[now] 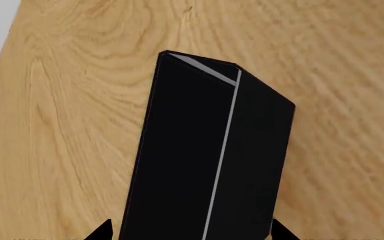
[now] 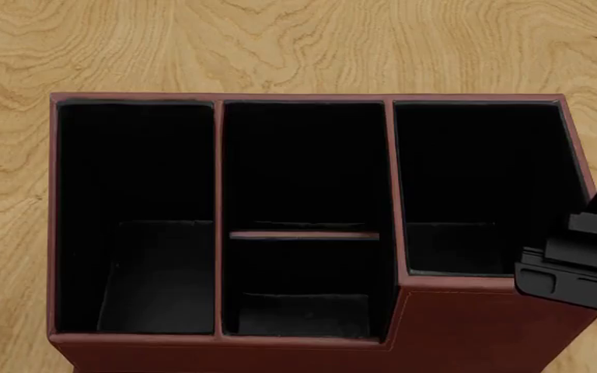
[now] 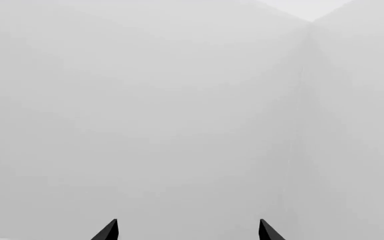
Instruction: Pick up the book and place it in the back compartment of the caddy.
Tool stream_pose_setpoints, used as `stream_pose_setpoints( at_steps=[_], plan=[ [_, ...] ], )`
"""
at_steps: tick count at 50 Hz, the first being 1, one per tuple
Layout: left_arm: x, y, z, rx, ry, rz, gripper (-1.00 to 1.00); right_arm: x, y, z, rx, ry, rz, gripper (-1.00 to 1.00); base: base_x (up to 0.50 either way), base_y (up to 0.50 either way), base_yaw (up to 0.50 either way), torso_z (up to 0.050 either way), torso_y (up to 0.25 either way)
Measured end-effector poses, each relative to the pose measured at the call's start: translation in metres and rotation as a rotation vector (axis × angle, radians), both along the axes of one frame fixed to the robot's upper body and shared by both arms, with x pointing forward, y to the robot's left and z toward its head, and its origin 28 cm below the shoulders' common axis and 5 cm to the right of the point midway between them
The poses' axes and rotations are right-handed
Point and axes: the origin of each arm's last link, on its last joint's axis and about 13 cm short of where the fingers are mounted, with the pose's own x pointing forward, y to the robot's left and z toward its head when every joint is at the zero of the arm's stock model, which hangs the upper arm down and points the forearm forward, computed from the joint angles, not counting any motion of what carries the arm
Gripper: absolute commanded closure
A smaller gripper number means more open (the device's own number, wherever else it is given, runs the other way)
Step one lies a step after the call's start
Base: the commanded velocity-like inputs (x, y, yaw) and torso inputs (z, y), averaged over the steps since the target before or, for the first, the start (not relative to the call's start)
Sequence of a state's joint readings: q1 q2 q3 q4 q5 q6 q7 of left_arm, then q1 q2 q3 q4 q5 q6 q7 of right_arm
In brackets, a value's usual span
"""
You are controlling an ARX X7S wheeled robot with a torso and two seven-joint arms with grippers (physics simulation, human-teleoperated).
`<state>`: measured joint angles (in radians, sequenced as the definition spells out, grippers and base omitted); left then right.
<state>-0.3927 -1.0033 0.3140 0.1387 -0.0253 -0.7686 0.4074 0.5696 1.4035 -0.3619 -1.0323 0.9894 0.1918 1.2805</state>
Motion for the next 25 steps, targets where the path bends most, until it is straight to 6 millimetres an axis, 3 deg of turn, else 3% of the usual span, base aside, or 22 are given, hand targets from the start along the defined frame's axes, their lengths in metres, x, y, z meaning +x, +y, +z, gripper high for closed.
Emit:
stream_pose_setpoints(
  at_steps=[13, 14, 25],
  plan=[
    [0.0037, 0.0021, -0.0075, -0.001, 0.019, 0.005, -1.00, 0.0007, 0.0010, 0.0006, -0.004, 0.002, -0.002, -1.00, 0.00, 0.00, 0.00, 0.000, 0.000],
    [0.0040, 0.0021, -0.0080, -0.001, 0.020, 0.005, 1.00, 0.0007, 0.0011, 0.0006, -0.004, 0.003, -0.003, -1.00, 0.00, 0.00, 0.00, 0.000, 0.000],
    [0.0024, 0.0066, -0.0050, -0.036, 0.017, 0.020, 1.00, 0.0025, 0.0015, -0.0004, -0.006, 0.007, -0.005, -1.00, 0.00, 0.00, 0.00, 0.000, -0.003]
  ],
)
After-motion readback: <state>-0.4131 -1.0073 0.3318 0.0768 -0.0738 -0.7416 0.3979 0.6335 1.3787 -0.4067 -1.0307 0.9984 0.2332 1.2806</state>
